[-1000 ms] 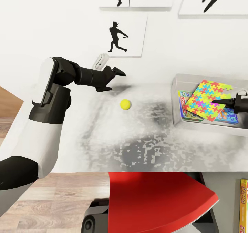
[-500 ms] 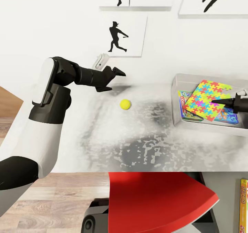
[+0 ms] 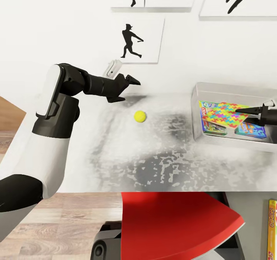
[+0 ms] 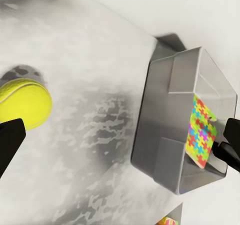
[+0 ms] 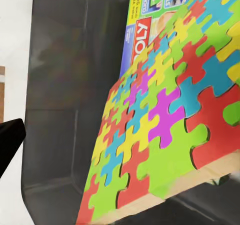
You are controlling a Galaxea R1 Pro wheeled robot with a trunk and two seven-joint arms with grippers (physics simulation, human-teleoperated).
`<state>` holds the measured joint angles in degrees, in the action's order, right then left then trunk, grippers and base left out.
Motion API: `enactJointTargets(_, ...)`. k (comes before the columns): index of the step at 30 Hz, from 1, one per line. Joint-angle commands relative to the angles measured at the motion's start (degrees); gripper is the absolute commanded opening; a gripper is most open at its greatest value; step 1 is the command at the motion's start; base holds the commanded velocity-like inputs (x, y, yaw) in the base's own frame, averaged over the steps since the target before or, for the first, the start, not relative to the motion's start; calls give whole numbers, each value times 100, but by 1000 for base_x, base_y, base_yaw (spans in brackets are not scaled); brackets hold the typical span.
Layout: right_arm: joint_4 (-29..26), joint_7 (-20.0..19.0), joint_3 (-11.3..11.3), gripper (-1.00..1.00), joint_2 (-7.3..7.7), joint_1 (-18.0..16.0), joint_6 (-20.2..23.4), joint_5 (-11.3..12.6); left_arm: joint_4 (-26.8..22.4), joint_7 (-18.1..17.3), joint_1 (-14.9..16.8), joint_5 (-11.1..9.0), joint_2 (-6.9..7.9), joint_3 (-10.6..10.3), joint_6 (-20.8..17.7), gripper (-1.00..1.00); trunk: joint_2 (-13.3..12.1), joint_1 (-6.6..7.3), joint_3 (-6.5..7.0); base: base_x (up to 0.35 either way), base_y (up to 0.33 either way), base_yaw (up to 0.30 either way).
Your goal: Put all the toys in the child's room - the three board games (two on the bed and one on the table), the two jigsaw puzzles on the table, and the tennis ball on the table - inside the toy box on the table in the child's room.
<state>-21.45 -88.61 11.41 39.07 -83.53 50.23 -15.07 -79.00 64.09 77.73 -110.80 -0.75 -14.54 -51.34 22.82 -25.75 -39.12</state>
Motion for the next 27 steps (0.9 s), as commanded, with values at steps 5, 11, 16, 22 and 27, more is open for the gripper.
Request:
enactJointTargets(5, 0, -43, 51, 100, 0, -12, 64, -55, -1, 60, 5, -47, -2, 4, -17, 100, 9, -3, -8, 0, 0, 0)
enactJointTargets(11, -5, -42, 68, 100, 5, -14, 65, -50, -1, 60, 5, -44, -4, 4, -17, 100, 9, -3, -8, 0, 0, 0)
enactJointTargets(16, -9, -46, 75, 100, 13, -16, 67, -49, -3, 60, 5, -42, -4, 4, -17, 100, 9, -3, -8, 0, 0, 0)
enactJointTargets(22, -35, -35, 79, 100, 45, -28, 75, -59, -7, 60, 5, -40, -4, 5, -17, 100, 9, -3, -8, 0, 0, 0)
enactJointTargets(27, -59, -9, 82, 100, 165, -63, 90, -72, -7, 57, 5, -39, -4, 6, -17, 100, 9, -3, -8, 0, 0, 0)
